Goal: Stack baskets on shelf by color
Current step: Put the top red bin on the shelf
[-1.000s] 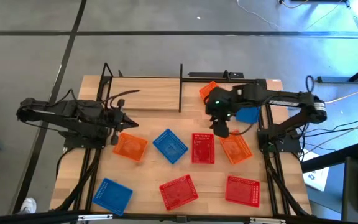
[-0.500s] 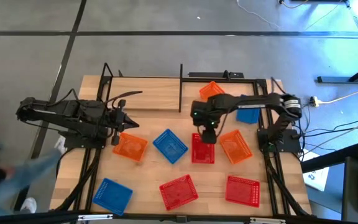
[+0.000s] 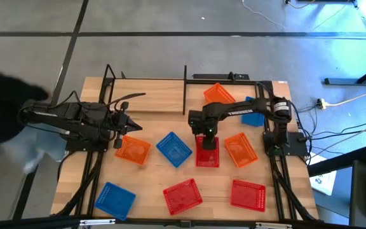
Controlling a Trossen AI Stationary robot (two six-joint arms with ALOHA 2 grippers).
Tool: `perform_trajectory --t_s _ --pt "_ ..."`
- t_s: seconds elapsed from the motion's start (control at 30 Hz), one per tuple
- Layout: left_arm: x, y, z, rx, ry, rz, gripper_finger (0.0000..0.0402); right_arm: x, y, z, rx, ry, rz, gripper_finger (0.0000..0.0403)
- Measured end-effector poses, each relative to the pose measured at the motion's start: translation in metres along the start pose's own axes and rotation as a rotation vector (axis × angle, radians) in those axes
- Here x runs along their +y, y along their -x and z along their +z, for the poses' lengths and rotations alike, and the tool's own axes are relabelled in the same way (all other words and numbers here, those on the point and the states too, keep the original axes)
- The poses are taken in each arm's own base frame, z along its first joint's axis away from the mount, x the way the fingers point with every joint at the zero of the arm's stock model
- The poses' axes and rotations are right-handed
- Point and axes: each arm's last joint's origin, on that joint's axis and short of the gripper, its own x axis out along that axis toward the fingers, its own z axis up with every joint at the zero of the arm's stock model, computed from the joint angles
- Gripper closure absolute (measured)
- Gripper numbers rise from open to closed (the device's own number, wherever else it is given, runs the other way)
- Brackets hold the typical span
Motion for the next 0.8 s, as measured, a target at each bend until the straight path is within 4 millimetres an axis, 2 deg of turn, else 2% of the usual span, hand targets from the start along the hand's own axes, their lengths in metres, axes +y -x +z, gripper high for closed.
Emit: perform_trajectory --t_s 0.1,0.23,0.5,0.63,0.8 --pt "0.000 0.000 0.000 0.000 0.032 0.000 0.0401 -0.001 -0.003 0.002 0.000 0.011 0.001 0.0283" --pt "0.000 0.000 0.001 -0.005 0.100 0.000 0.0401 -0.001 -0.004 0.003 -0.011 0.018 0.000 0.0383" --pt "0.000 0.000 0.003 -0.026 0.191 0.002 0.0401 -0.001 -0.002 0.002 -0.009 -0.037 0.003 0.0399" --pt "0.003 0.000 0.003 -0.033 0.223 0.070 0.0401 0.003 0.001 0.001 -0.011 -0.061 0.002 0.0400" --pt "0.003 0.000 0.002 -0.032 0.299 0.084 0.0377 0.007 0.010 0.003 -0.039 -0.073 0.002 0.0401"
